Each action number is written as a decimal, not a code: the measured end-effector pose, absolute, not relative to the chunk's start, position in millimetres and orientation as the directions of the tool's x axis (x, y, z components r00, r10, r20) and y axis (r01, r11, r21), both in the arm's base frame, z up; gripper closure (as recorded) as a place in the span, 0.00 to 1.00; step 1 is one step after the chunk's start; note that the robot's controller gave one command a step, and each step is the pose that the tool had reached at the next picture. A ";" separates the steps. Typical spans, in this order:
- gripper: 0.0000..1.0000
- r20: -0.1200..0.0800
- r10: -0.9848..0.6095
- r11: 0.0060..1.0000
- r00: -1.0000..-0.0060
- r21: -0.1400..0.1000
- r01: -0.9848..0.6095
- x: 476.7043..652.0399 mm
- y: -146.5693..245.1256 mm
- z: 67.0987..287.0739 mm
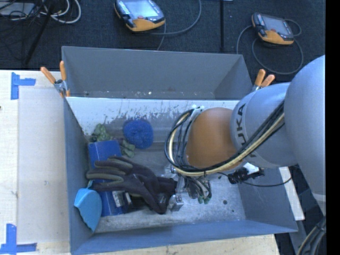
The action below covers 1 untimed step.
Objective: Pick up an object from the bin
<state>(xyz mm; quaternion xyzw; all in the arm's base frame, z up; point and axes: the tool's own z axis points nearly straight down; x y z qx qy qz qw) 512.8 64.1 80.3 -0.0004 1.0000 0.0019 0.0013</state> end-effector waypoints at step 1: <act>1.00 0.013 0.008 1.000 -1.000 -0.001 0.008 506.2 57.8 109.0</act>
Offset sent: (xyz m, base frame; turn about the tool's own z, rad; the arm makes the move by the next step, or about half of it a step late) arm -0.0086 0.0020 0.1389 0.0024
